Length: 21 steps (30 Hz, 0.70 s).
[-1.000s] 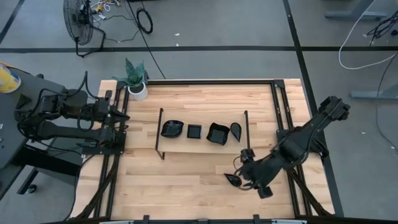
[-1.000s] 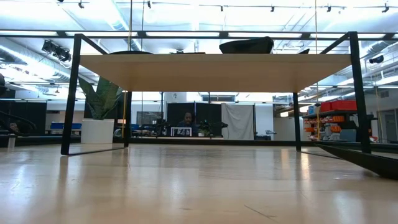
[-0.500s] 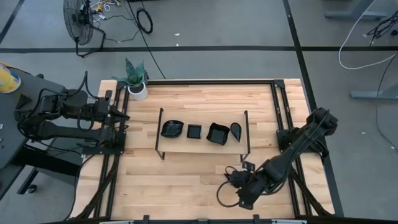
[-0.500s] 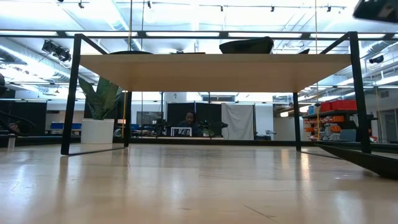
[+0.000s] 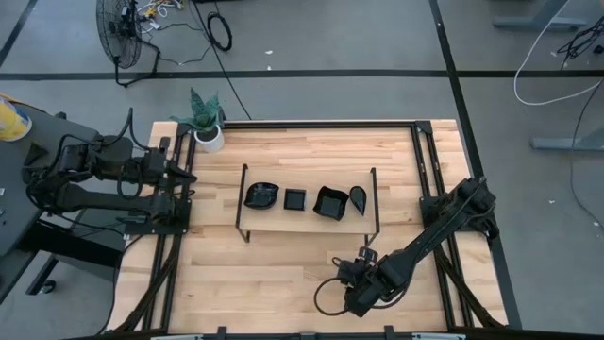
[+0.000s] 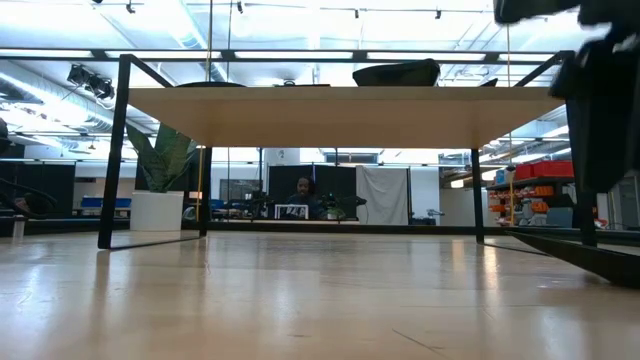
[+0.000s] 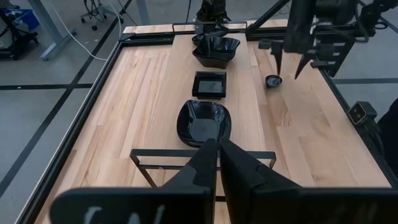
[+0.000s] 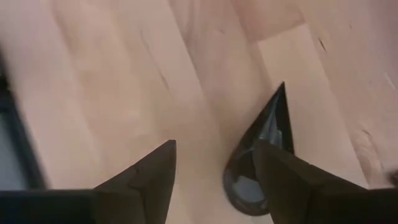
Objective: Pick & Place Mini shaped plates
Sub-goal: Stack the drop shaped plate on top of the drop shaped plate on the shelf
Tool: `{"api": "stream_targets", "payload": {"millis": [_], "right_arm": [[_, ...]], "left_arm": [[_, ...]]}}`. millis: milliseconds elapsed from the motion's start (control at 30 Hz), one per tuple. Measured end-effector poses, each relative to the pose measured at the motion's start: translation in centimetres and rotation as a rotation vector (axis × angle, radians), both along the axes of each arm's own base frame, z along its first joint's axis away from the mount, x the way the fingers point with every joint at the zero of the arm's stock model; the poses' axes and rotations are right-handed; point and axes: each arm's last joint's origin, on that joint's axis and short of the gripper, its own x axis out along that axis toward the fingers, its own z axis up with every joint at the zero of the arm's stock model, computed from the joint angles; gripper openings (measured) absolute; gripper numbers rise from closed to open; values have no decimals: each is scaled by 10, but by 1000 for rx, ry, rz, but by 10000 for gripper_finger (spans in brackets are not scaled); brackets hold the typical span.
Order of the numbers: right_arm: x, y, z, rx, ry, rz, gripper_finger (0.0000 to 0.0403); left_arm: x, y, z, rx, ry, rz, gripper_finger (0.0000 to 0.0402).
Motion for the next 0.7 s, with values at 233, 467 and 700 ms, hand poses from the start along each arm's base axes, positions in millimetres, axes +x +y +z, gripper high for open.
{"api": "stream_targets", "payload": {"millis": [233,467,700], "right_arm": [[5,-6,-21,-73,73,0,235],[8,-8,-25,-80,77,-8,235],[9,-8,-25,-72,74,-12,208]], "left_arm": [[0,0,0,0,0,0,25],[0,0,0,0,0,0,25],[0,0,0,0,0,0,25]]}}
